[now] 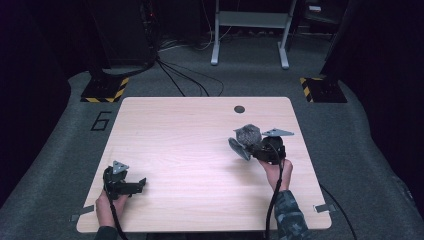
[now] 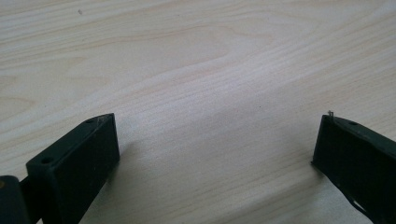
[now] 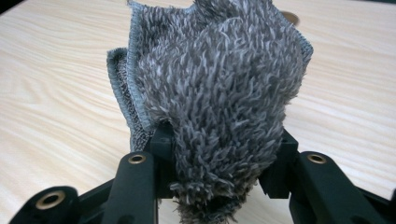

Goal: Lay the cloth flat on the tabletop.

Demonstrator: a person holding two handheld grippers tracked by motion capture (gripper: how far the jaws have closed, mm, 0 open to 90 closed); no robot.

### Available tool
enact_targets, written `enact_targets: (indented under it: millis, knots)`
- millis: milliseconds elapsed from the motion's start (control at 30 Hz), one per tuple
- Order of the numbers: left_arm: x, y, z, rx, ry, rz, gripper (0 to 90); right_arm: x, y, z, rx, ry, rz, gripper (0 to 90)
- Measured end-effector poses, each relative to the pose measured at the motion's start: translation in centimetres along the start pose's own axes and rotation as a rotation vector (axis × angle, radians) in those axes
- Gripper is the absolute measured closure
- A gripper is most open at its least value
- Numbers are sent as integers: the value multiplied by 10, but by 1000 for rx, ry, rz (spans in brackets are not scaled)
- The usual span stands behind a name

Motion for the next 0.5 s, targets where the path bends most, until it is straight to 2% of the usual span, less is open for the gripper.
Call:
enact_targets:
  millis: [133, 267, 500]
  knots:
    - [0, 0, 0, 0, 0, 0, 2, -6, 2, 13, -21, 37, -13, 570]
    - [0, 0, 0, 0, 0, 0, 2, -12, 5, 33, -48, 40, -28, 570]
    - [0, 0, 0, 0, 0, 0, 2, -15, 6, 61, -101, 75, -34, 569]
Point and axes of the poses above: each handheld gripper's, and its own axes: y roughly backward along the jaws, x roughly out of its underside, z roughly to its left, the point moved 8 cm from there along -y, roughly forward along the jaws, and after that the axes turned 11 degrees about -z, right-handed, at the moved point
